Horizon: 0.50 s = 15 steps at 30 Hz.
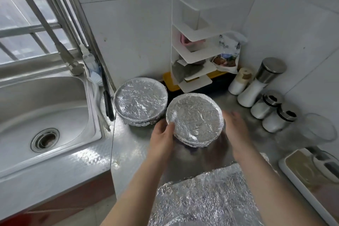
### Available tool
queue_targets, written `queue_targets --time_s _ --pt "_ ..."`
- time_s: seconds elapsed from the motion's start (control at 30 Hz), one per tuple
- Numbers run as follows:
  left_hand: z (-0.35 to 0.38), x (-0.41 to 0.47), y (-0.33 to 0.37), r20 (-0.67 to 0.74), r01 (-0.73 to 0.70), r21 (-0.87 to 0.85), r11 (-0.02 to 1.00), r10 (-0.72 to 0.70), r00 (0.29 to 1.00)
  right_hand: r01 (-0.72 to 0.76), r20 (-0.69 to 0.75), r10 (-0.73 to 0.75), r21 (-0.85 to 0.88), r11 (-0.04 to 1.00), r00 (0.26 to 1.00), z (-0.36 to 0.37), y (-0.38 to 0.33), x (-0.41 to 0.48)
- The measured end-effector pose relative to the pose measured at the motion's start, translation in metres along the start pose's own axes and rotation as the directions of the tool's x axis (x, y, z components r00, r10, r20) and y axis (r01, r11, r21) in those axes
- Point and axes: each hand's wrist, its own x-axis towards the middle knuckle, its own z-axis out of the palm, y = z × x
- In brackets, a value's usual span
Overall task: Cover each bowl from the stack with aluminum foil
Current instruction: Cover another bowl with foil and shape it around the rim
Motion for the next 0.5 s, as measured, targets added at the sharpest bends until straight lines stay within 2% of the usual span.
queue_targets --time_s 0.07,0.1,0.2,0.27,0.37,0.5 --pt "-0.008 -0.008 0.005 -0.104 -0.066 0.099 0.993 0.076 0.992 0.05 0.001 -0.05 -0.181 0.982 0.999 -0.01 -0.004 -0.014" --pt "-0.013 -0.011 0.006 -0.169 -0.086 0.108 0.99 0.103 0.98 0.022 0.035 -0.014 -0.223 0.975 0.999 -0.014 -0.01 -0.026" --pt "-0.034 -0.015 0.012 -0.342 -0.072 0.032 0.997 0.079 0.936 -0.206 0.238 0.234 -0.135 0.969 0.943 -0.017 -0.017 -0.055" --pt "-0.044 -0.013 0.016 -0.404 -0.073 0.01 0.997 0.071 0.912 -0.277 0.323 0.278 -0.048 0.96 0.905 -0.012 -0.016 -0.065" --pt "-0.048 -0.004 0.02 -0.437 -0.086 0.082 0.993 0.113 0.892 -0.273 0.28 0.249 0.049 0.961 0.927 0.002 -0.01 -0.063" --pt "-0.052 0.011 0.025 -0.462 -0.03 0.035 0.999 0.043 0.886 -0.21 0.187 0.201 0.03 0.977 0.962 0.011 -0.011 -0.054"
